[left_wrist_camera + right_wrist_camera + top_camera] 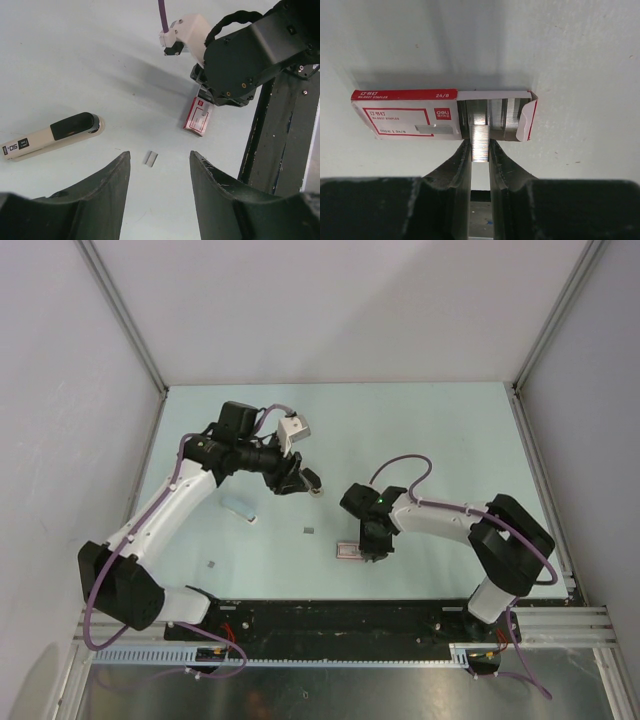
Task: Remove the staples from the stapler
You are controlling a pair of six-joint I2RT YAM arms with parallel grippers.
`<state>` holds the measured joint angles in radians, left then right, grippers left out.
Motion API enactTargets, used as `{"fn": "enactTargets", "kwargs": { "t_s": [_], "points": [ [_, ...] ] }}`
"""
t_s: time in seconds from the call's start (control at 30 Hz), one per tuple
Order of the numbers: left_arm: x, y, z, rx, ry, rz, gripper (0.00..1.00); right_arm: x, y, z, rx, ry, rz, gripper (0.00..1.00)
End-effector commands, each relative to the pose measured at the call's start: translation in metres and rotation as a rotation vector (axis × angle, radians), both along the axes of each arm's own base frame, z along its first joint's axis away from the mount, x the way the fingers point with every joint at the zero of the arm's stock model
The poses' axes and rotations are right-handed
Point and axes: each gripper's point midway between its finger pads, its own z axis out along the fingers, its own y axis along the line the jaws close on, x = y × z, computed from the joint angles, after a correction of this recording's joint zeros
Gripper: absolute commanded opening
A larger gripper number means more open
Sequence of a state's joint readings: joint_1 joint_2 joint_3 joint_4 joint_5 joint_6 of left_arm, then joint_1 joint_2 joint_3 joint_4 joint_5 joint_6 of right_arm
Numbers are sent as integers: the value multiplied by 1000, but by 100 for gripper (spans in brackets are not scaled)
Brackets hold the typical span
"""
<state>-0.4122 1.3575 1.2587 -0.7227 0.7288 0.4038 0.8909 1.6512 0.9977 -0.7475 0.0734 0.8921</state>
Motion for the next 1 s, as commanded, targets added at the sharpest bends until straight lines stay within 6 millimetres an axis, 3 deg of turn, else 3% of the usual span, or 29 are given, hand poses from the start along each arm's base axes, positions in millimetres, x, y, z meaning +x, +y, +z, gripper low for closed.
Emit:
{"fn": "enactTargets", "kwargs": {
  "t_s": [0.0,0.57,0.83,0.97],
  "points": [
    [-7,-3,19,-42,-68,-41,56,7,4,5,5,-1,5,0],
    [-11,-3,17,-45,-67,-55,56,11,1,3,9,28,6,5],
    [-12,-2,16,-41,-73,-55,56,11,3,6,15,31,12,21],
    [-14,-1,16,-43,-74,-58,56,11,3,7,12,29,15,36]
  ]
}}
